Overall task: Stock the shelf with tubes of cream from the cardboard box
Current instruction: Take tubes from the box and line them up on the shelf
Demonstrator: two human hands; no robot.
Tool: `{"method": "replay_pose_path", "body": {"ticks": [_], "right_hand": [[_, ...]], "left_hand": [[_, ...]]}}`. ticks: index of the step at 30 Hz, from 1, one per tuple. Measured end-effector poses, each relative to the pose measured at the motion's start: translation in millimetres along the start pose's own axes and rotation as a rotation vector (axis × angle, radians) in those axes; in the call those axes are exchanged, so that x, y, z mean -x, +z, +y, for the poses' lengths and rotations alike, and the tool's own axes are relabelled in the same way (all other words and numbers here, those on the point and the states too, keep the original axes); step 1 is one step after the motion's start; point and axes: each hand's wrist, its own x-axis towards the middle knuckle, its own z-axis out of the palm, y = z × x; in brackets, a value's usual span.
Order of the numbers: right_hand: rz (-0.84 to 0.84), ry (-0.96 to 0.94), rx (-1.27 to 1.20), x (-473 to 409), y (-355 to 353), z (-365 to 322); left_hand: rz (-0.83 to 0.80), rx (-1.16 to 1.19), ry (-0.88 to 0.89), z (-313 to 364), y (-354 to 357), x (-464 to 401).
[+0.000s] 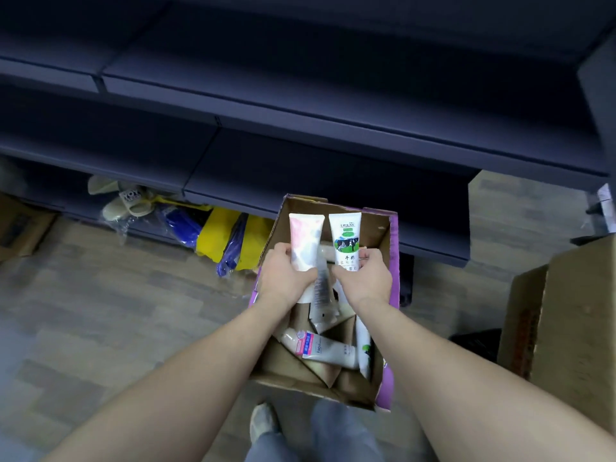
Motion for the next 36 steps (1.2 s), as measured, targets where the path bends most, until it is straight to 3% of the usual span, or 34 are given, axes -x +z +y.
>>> {"method": "replay_pose_path", "body": {"ticks": [11,26,36], "right_hand": [[0.248,-0.242,-0.065,73.4,-30.5,-73.1],[0.370,-0.440,-0.228,153.9,-97.6,-233.8],[0.448,-0.568,-0.315,185.4,-144.3,-318.3]], "left_hand": [[0.127,0.102,0.099,38.6,-98.6,22.9],[0.285,0.266,0.347,147.7,-270.9,61.1],[0.407,0.309,0.506,230.1,-349.5,70.5]]}}
